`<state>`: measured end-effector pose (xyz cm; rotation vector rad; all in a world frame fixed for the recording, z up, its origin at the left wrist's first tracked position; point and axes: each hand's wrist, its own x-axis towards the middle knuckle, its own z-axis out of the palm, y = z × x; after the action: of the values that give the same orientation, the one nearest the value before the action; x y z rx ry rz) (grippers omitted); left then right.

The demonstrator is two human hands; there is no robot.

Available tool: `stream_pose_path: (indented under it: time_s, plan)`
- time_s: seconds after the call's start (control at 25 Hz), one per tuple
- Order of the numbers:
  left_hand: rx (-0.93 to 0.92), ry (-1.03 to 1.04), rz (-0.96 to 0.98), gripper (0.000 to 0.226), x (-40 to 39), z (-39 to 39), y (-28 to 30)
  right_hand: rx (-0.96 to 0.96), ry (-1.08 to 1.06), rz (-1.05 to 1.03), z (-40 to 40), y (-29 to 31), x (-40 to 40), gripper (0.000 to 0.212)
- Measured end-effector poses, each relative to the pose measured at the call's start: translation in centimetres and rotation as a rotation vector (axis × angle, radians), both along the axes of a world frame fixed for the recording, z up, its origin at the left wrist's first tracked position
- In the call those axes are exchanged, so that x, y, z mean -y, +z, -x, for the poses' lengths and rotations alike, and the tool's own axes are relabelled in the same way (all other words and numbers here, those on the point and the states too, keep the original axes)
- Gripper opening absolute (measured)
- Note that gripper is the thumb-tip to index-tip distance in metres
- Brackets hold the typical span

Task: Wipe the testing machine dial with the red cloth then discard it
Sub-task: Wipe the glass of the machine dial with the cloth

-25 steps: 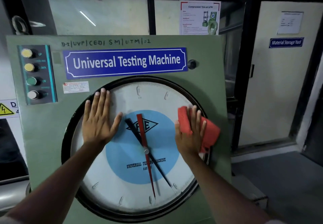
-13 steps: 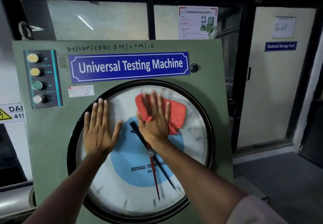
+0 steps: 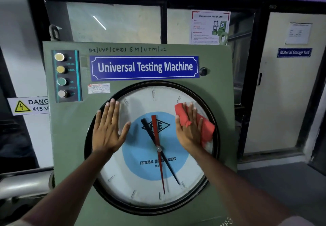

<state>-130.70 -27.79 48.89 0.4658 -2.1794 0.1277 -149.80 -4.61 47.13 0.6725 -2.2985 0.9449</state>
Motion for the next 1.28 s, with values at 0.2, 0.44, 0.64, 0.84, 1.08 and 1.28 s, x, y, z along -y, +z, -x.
stream_pose_path:
  time_s: [0.2,0.44,0.64,0.84,1.08,1.28]
  plan:
    - [0.102,-0.036,-0.013,0.086,-2.0,-2.1,7.0,0.002,0.181,-0.027,-1.9,8.9,-2.7,0.064]
    - [0.162,0.026,-0.112,0.09,-6.4,-6.7,10.9,-0.047,0.287,-0.212,-6.3,14.2,-4.8,0.064]
    - [0.208,0.161,-0.178,0.087,-7.4,-14.0,10.0,-0.111,0.397,-0.368,-11.6,14.3,-1.7,0.065]
    - [0.249,0.353,-0.213,0.089,-5.4,-24.5,7.8,-0.111,0.575,-0.375,-19.5,12.4,5.3,0.066]
    - [0.218,0.616,-0.28,0.087,-1.3,-42.5,3.7,-0.12,0.788,-0.434,-32.9,9.1,15.9,0.066]
    - [0.241,0.806,-0.367,0.087,2.3,-58.5,-0.4,-0.161,0.971,-0.546,-46.2,4.9,24.3,0.061]
